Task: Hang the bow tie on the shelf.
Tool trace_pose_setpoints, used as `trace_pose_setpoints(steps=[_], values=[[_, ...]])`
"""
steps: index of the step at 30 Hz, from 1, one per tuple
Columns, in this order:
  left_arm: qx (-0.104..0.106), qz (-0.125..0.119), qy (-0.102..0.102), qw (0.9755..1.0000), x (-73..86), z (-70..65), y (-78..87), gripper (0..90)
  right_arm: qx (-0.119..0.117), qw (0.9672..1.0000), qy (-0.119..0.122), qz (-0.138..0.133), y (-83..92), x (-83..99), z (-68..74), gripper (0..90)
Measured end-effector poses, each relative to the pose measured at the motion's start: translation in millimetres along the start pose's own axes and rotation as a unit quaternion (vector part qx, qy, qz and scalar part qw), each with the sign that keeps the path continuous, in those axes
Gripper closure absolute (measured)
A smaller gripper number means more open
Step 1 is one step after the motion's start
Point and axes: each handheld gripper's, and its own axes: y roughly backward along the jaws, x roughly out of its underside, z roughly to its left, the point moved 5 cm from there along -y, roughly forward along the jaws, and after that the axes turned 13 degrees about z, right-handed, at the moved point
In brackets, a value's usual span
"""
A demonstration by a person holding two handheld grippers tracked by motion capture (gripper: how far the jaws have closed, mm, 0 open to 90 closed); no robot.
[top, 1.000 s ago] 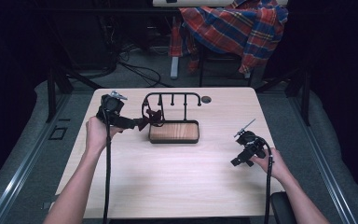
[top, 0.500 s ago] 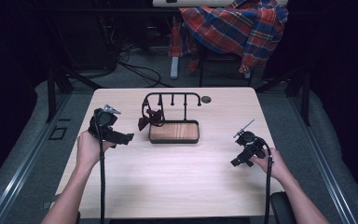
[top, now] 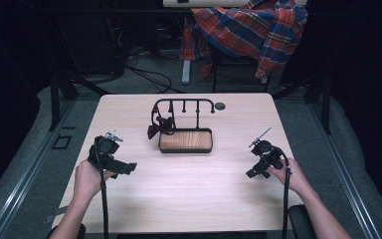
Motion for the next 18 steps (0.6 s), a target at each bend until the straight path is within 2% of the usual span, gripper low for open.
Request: trace_pose_setpoints(steps=[6, 10, 11, 12, 13, 15, 16, 17, 18], values=[[0.0, 0.009, 0.003, 1.0, 12.7, -0.4, -6.0, 0.0, 0.001, 1.0, 0.002, 0.003, -0.2, 0.6, -0.1, 16.6], [0.003, 0.015, 0.012, 0.9998, 20.6, 1.8, -16.3, 0.0, 0.002, 0.9999, 0.008, 0.007, -0.7, 0.2, 1.0, 16.6], [0.005, 0.021, 0.011, 0.9997, 22.6, 2.6, -19.8, 0.0, 0.0, 1.0, 0.001, 0.0, -1.9, 0.0, 2.7, 16.6], [0.002, 0.028, 0.008, 0.9996, 24.4, 3.3, -23.1, 0.0, 0.001, 1.0, 0.002, -0.003, -2.2, -0.1, 2.9, 16.6], [-0.003, 0.031, 0.006, 0.9995, 25.6, 3.9, -25.1, 0.0, 0.003, 0.9999, 0.011, 0.006, -1.1, 0.0, 1.9, 16.6], [-0.027, 0.044, -0.001, 0.9987, 29.3, 8.5, -29.5, 0.0, 0.005, 0.9997, 0.019, 0.016, 0.3, 0.2, 1.2, 16.7], [-0.031, 0.047, -0.001, 0.9984, 30.5, 10.6, -30.6, 0.0, 0.009, 0.9997, 0.02, 0.013, 1.4, -0.1, 1.3, 16.7], [-0.032, 0.049, 0.003, 0.9983, 31.9, 14.1, -31.8, 0.0, 0.008, 0.9999, 0.011, -0.004, 0.8, -0.9, 2.6, 16.6], [-0.03, 0.048, 0.008, 0.9983, 33.2, 17.8, -32.8, 0.0, 0.014, 0.9998, 0.011, -0.006, 2.9, -0.5, 2.2, 16.5]])
